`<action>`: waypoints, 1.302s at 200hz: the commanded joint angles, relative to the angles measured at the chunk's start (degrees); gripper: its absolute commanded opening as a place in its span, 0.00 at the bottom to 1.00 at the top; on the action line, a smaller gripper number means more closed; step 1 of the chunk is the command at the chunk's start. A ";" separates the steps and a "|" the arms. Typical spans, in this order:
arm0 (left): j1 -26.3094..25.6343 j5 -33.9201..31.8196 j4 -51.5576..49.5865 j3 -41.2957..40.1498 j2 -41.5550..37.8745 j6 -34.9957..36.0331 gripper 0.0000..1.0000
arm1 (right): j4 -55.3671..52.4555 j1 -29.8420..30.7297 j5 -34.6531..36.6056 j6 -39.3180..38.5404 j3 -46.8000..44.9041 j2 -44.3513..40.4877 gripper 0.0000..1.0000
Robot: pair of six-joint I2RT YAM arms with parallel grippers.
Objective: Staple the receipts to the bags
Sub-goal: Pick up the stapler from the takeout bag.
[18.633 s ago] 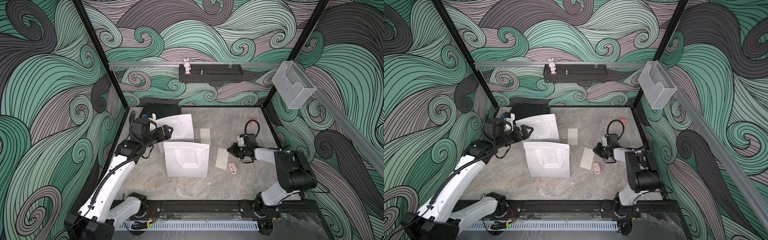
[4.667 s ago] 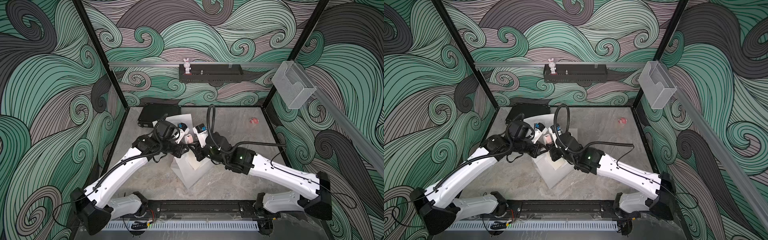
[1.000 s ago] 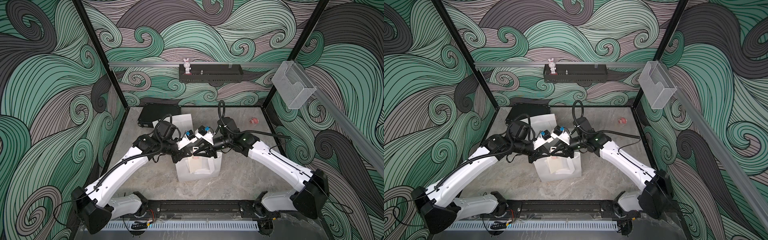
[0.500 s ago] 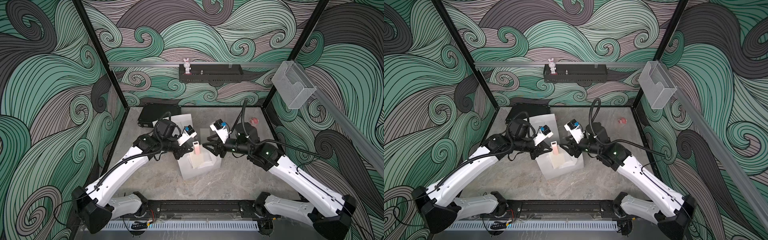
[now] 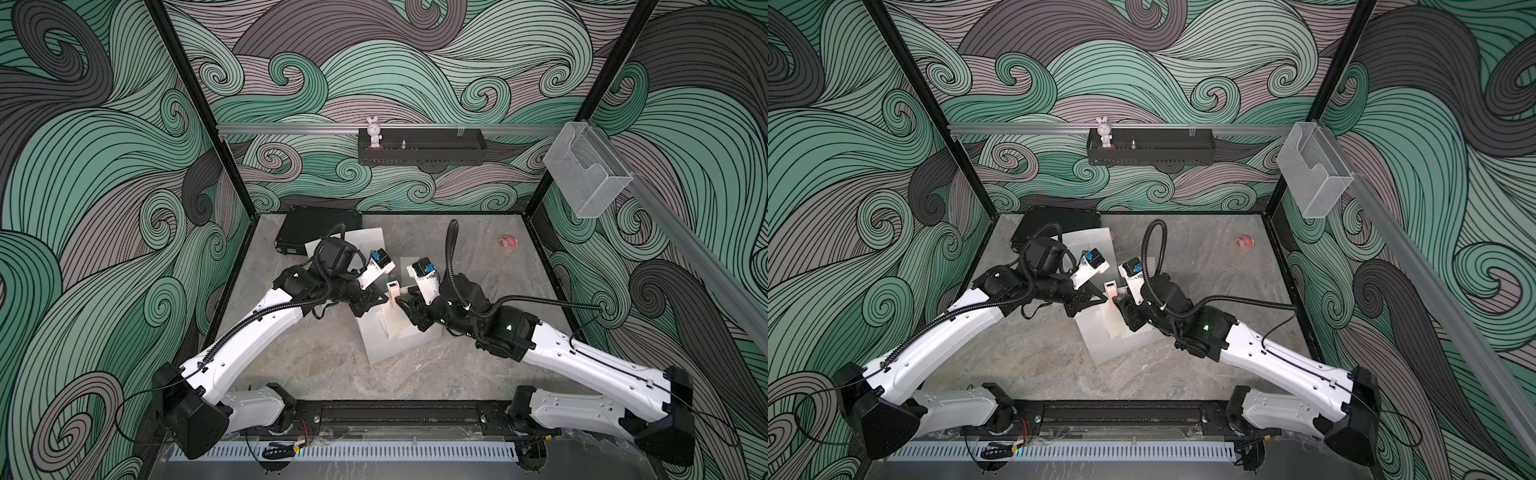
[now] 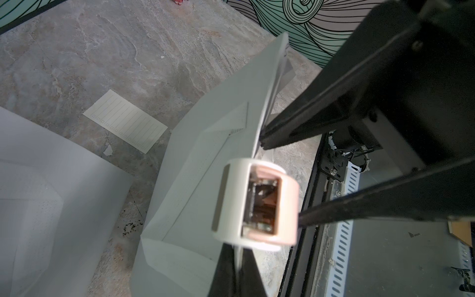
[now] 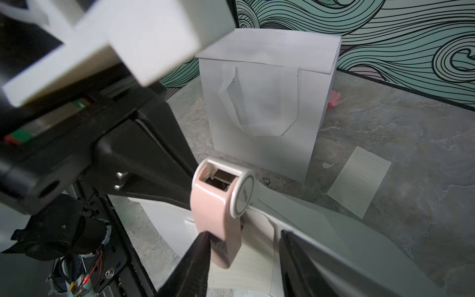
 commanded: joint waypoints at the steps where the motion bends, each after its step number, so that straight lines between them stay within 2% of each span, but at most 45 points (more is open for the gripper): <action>1: -0.22 2.03 1.50 1.61 0.53 -0.99 0.00 | 2.39 2.28 5.87 -0.82 1.87 0.51 0.48; 39: -0.29 2.38 1.26 2.13 1.00 -1.08 0.00 | 3.40 4.62 8.53 -1.60 2.61 2.19 0.47; 77: -0.17 2.47 0.96 2.48 1.19 -1.01 0.00 | 0.72 5.27 12.30 -0.99 4.51 5.03 0.39; 87: -0.25 2.47 0.98 2.57 1.23 -0.94 0.00 | 0.27 5.35 12.70 -0.98 4.91 5.40 0.34; 102: -0.21 2.47 0.83 2.83 1.44 -0.90 0.00 | -0.80 5.49 13.40 -0.40 5.67 5.28 0.18; 120: -0.26 2.64 0.87 3.25 1.81 -0.82 0.00 | -0.42 5.53 14.67 0.98 5.21 3.55 0.08; 189: -0.17 3.48 2.17 6.79 6.65 -0.85 0.00 | -1.74 3.35 25.94 -1.33 3.49 -8.25 0.08; 215: -0.15 3.26 4.48 10.42 9.92 0.04 0.00 | -9.21 -1.59 27.89 1.43 2.34 -12.33 0.09; 260: -0.13 4.64 3.92 25.32 25.15 1.64 0.00 | -21.49 -11.52 25.12 7.90 -3.26 -19.34 0.08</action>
